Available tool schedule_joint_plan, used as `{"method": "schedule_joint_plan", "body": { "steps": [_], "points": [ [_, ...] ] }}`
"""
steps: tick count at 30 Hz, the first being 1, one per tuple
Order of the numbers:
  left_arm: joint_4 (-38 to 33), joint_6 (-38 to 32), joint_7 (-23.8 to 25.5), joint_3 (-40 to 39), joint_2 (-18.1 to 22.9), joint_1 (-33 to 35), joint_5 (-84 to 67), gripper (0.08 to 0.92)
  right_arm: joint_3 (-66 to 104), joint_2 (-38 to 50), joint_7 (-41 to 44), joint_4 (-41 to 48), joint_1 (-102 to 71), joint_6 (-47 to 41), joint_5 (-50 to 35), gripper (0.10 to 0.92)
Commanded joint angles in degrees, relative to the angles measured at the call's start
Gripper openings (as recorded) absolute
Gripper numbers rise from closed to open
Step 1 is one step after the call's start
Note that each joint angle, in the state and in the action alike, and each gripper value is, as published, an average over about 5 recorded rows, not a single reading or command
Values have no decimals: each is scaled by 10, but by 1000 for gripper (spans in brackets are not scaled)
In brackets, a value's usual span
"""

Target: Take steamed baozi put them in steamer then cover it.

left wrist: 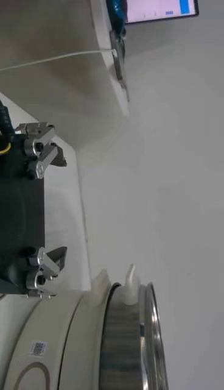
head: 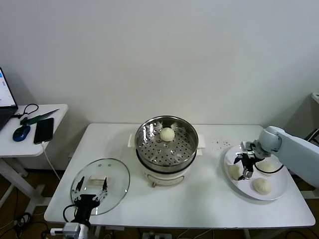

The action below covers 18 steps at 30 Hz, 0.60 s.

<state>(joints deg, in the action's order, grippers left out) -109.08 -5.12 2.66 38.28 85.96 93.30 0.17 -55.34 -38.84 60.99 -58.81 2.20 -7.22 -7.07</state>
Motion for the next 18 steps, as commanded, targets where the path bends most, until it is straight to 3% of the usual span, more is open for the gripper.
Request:
{"method": "schedule_joint_plan", "body": {
  "steps": [1,10,18],
  "points": [
    [-1,-1,0,0,1,2,2,823,7,-8,4,12,-8,1,4,775],
    [-4,-1,-1,0,1,5,2,823,0,6,5,0,12,0,-17,709],
    [-12,0,0,-3,0,10,4,823,-169,16,7,-27,241,-3,-154,691]
  ]
}}
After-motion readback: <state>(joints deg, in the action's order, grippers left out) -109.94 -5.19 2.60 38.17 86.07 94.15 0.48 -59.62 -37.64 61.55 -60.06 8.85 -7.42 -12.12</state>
